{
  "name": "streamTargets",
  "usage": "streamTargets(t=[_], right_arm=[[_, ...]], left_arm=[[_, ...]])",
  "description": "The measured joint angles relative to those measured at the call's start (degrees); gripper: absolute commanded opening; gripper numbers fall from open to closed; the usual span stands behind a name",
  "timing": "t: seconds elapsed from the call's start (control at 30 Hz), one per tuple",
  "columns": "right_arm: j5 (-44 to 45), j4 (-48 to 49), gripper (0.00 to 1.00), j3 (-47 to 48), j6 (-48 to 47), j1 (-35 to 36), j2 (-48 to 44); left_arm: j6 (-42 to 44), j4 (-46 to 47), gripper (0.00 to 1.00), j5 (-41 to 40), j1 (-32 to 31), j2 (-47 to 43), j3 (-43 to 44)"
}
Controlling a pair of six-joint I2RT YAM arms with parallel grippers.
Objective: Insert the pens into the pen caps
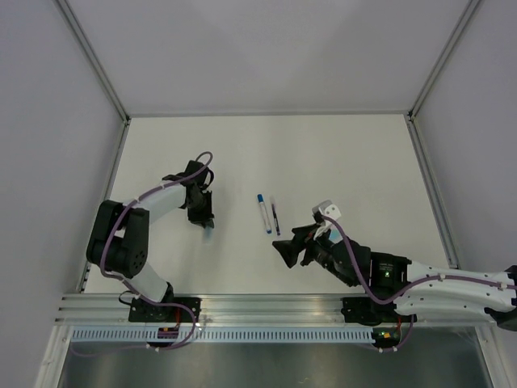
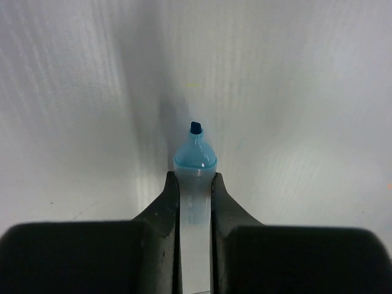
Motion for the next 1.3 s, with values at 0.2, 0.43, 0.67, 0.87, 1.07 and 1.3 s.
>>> streamTargets(t=[0.2, 0.43, 0.67, 0.87, 1.07, 1.3], right_arm=[[-1.2, 2.4, 0.78, 2.1, -0.8, 0.0, 12.5], [-3.2, 10.6, 0.77, 4.8, -1.7, -0.1, 26.5], [-8.0, 16.9, 0.72, 8.6, -3.0, -3.2, 37.4], [-11.0, 20.8, 0.71, 11.7, -3.7, -5.0, 40.7], [-11.7, 21.2, 0.68, 17.0, -5.0, -5.2, 44.5], [-9.4, 19.8, 0.63, 21.1, -6.3, -5.6, 47.5]], left_arm=[[-2.4, 7.7, 0.02, 6.4, -0.2, -8.1, -3.9], [-5.1, 15.6, 0.02, 14.9, -0.2, -14.4, -8.6], [-7.5, 19.6, 0.02, 21.6, -0.2, -24.1, -13.7], [-9.1, 20.4, 0.02, 24.2, -0.2, -33.2, -15.4], [-10.1, 20.8, 0.02, 26.1, -0.2, -37.0, -15.6], [-10.5, 20.7, 0.02, 26.4, -0.2, -39.1, -16.4]])
